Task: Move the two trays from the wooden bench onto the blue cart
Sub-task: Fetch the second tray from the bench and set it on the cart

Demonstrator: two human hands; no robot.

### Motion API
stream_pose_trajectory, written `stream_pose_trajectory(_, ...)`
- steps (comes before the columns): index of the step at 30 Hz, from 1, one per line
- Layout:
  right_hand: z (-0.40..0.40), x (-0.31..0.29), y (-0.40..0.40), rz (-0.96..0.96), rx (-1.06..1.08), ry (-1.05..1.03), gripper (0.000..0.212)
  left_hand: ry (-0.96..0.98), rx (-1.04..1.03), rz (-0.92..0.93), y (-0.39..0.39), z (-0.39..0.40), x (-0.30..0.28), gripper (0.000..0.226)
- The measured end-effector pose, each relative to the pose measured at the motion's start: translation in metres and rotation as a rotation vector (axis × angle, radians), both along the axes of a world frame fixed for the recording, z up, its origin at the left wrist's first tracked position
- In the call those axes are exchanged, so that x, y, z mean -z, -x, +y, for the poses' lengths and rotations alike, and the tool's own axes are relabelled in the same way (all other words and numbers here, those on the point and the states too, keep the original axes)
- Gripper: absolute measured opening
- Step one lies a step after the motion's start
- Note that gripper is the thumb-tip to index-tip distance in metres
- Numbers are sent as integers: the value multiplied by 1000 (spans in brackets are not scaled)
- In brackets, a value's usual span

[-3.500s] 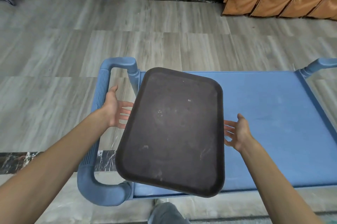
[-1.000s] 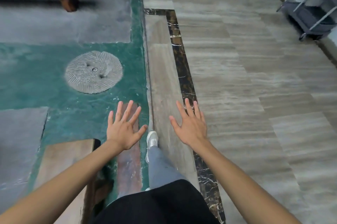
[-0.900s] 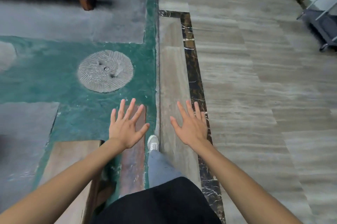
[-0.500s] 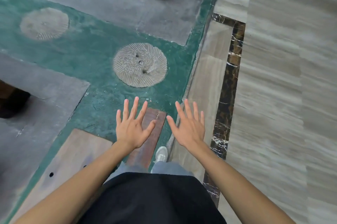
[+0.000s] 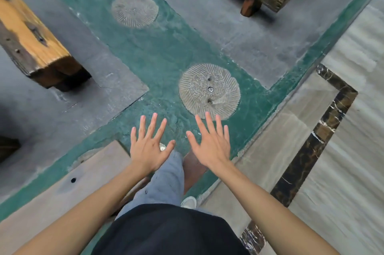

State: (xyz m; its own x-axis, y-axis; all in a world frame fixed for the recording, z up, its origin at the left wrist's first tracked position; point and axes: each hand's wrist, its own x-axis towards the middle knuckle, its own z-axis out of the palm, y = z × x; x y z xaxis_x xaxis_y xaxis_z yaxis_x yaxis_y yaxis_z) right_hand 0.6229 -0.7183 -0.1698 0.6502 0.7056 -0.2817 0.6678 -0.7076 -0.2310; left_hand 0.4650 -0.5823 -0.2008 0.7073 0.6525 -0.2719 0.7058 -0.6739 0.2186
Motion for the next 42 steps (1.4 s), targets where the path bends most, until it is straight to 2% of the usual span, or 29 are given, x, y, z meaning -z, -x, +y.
stream_pose_trajectory(7, 160, -5, -42, 23, -209, 51, 72, -12, -196, -4, -28, 122, 1, 81)
stream_pose_trajectory(14, 314, -11, -30, 33, -489, 55, 67, -22, -469, -4, 10, 203, -5, 83)
stream_pose_trajectory(28, 515, -24, 103, 58, -1117, 24, 64, -59, -1058, 12, 116, 297, -19, 82)
stream_pose_trajectory(36, 669, -6, 197, 56, -1484, 30, 66, -81, -1428, 74, 186, 393, -8, 85)
stream_pose_trajectory(42, 752, -11, 273, 33, -1791, -6, 68, -89, -1684, 67, 240, 444, -17, 81)
